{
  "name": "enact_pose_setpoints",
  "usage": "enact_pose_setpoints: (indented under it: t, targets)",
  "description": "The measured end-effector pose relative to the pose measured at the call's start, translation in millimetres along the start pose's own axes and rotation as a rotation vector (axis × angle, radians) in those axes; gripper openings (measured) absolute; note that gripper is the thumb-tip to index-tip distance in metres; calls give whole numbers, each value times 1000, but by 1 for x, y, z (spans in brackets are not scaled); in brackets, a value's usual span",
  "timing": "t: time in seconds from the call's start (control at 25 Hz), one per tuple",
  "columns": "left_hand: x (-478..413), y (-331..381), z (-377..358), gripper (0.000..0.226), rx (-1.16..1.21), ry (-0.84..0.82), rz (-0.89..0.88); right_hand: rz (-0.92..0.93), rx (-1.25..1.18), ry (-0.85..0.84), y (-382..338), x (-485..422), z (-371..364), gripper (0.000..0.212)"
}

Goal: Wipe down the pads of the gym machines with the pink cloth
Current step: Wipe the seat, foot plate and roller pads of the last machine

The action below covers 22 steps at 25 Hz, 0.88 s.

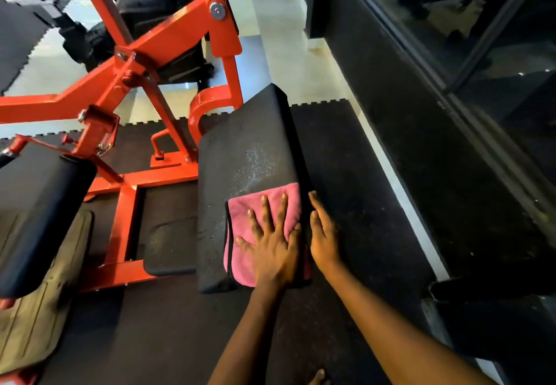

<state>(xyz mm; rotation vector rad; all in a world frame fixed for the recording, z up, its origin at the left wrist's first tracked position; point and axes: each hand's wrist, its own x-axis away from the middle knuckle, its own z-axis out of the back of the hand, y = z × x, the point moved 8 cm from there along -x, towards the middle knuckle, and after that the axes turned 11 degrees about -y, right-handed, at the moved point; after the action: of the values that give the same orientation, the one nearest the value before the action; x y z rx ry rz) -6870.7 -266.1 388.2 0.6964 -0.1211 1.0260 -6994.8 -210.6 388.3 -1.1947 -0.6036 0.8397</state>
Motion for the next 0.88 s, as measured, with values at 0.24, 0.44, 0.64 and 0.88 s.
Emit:
enact_pose_setpoints:
  t: [0.24, 0.44, 0.64, 0.88]
  targets:
    - [-42, 25, 36, 63, 95, -2, 18, 36, -94, 39, 10, -2, 1, 41]
    - [21, 16, 0, 70, 65, -2, -25, -37, -254, -48, 19, -2, 1, 43]
    - [-51, 34, 40, 60, 137, 38, 39, -19, -256, -56, 15, -5, 2, 44]
    - [-65, 15, 37, 64, -10, 99, -117, -20, -99, 3, 14, -12, 1, 48]
